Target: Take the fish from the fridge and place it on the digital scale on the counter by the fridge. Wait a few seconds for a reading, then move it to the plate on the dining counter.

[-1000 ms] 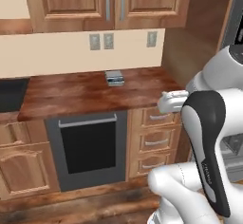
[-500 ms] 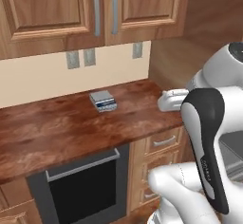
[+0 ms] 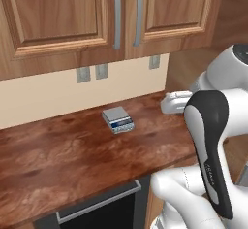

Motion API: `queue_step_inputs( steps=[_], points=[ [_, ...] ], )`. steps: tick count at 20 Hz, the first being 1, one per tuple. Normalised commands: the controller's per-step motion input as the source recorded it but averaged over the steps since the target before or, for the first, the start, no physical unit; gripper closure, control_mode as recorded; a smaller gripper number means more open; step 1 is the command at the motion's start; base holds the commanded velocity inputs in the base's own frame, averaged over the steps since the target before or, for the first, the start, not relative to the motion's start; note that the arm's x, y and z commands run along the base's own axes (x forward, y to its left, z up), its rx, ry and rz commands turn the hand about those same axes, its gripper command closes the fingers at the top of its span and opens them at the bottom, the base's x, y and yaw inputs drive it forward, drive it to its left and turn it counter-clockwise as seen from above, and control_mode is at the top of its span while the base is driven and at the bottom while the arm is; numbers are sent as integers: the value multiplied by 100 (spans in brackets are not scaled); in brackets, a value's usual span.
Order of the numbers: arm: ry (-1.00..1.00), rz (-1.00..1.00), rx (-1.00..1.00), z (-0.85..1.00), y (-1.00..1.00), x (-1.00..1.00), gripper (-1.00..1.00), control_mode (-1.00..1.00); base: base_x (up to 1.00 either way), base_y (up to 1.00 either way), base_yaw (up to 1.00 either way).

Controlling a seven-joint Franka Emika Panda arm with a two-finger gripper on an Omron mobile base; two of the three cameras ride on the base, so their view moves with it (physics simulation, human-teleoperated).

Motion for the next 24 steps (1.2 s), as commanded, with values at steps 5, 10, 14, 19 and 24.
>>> queue_step_inputs(
  steps=[5, 10, 14, 19, 24],
  points=[
    [0, 0, 0, 0, 0, 0, 100, 100, 70, 0, 0],
    [0, 0, 0, 0, 0, 0, 100, 100, 0, -1, 0],
    [0, 0, 0, 0, 0, 0, 100, 100, 0, 0, 0],
    [0, 0, 0, 0, 0, 0, 100, 100, 0, 0, 0],
    [13, 1, 0, -43, 0, 3, 100, -100, 0, 0, 0]
  ],
)
